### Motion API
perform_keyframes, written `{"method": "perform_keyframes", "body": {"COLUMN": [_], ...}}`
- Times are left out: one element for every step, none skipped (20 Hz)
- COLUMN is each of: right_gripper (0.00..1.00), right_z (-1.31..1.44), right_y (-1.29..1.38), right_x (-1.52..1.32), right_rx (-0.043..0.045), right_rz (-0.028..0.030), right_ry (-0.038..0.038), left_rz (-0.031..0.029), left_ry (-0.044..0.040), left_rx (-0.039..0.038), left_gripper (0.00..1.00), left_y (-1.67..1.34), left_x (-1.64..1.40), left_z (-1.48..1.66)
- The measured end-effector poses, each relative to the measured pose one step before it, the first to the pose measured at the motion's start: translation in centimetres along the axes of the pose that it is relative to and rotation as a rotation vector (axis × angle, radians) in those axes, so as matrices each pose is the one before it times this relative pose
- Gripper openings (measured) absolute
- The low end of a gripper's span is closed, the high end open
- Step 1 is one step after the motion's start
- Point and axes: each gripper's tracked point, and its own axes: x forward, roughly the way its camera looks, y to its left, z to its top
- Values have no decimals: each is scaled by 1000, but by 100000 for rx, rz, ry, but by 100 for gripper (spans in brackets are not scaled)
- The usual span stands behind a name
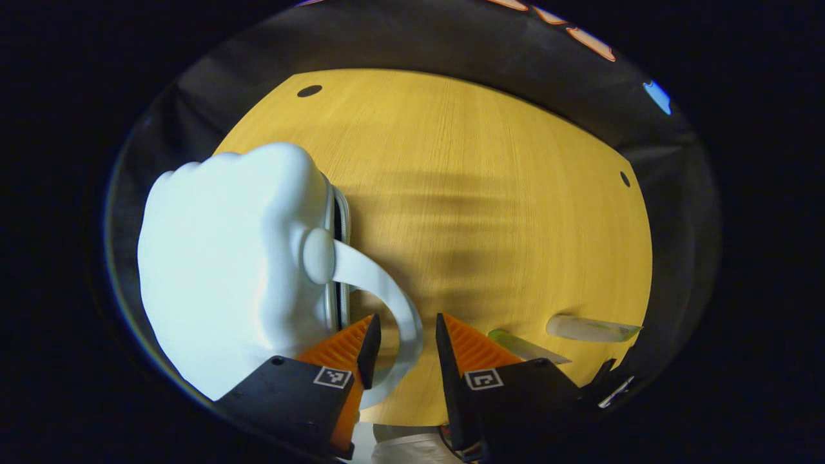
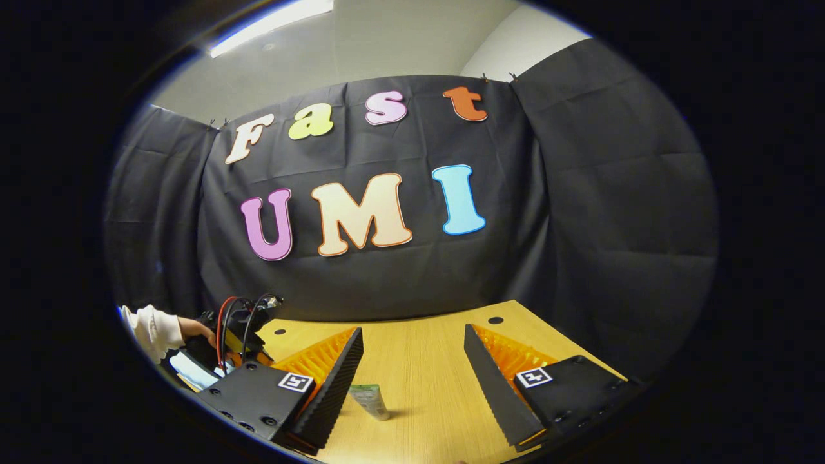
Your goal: First open the suitcase, pack the skin care products into it, and then close the suitcase.
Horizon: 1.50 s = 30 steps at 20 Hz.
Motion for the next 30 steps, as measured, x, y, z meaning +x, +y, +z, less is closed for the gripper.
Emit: {"method": "perform_keyframes", "body": {"right_gripper": [98, 98, 98, 98, 98, 98, 98, 98, 95, 98, 98, 98, 98, 98, 98, 98, 98, 98, 98, 98, 98, 98, 95, 98, 98, 98, 98, 98, 95, 98], "right_z": [-42, -184, -97, -262, -67, -113, -7, -74, 76, -82, -26, -174, 78, 7, 30, 72, 51, -143, -43, -82, 18, -195, -28, -47, -36, -274, -112, -111, -57, -92], "right_y": [-139, -50, -16, -20, -6, 11, 39, -17, 93, 92, 125, 99, 123, 66, 133, 129, 136, 171, 256, 304, 382, 458, 496, 554, 667, 681, 700, 674, 624, 509], "right_x": [2, 37, 83, 30, 61, -47, 60, 71, 104, 119, 101, 76, 36, 53, 41, 83, 80, 54, 81, 92, 139, 75, 99, 75, 146, 145, 95, 53, 117, 112], "right_rx": [-342, -283, -184, -170, -255, -231, -244, -286, -264, -81, 110, 58, -229, -253, -96, -24, 242, 132, 208, 197, -120, -291, -275, -75, 89, 317, 172, 70, -167, -61], "right_rz": [-228, -163, -92, 45, -26, 94, 102, 153, 213, 295, 453, 534, 321, 384, 419, 424, 572, 542, 653, 790, 910, 1114, 1193, 1240, 1398, 1443, 1467, 1439, 1370, 1234], "right_ry": [303, 485, 638, 667, 452, 413, 334, 127, 110, 146, 325, 315, 19, 91, -55, -307, 175, 150, 154, 20, 82, 241, 4, -61, 0, 449, 226, 58, -72, 43], "left_rz": [325, 402, 672, 309, 619, 283, -324, -562, -670, -324, 136, 356, 391, 338, 141, -611, -976, -1253, -1347, -819, -428, -227, -236, -265, -204, -248, -712, -715, -844, -987], "left_ry": [1251, 883, 567, 913, 1504, 413, 163, -31, -251, -625, -210, -652, -516, -656, -806, -1162, -1187, -1515, -1189, -683, -1031, -1541, -1677, -1845, -2345, -2582, -2727, -2923, -1483, -1313], "left_rx": [-267, 63, 193, -35, -565, 181, 427, 466, 695, 320, 513, 724, 535, 470, 330, 148, -17, 24, -229, -61, 352, 782, 417, 619, 233, 261, 527, -913, -1419, -1572], "left_gripper": [43, 40, 31, 27, 15, 11, 8, 7, 6, 6, 6, 8, 6, 6, 6, 6, 6, 6, 6, 6, 6, 6, 6, 6, 6, 6, 6, 6, 6, 6], "left_y": [145, 194, 120, -11, 130, 55, -9, -106, -93, -80, -40, -47, -101, -67, -86, -230, -189, -110, -91, -106, 141, -40, 38, 53, 130, 163, 198, 264, 315, 89], "left_x": [434, 525, 301, 201, 107, -39, 215, -126, -136, -131, -190, -74, -245, -277, -376, -483, -618, -586, -643, -600, -315, -414, -547, -621, -448, -445, -686, -676, -597, -405], "left_z": [-193, -116, -23, -80, -289, 135, -13, 30, 92, -15, 38, 13, 38, 58, 131, 77, 230, 151, 162, -4, 219, 111, 87, 234, 335, 341, 461, 428, 308, 164]}}
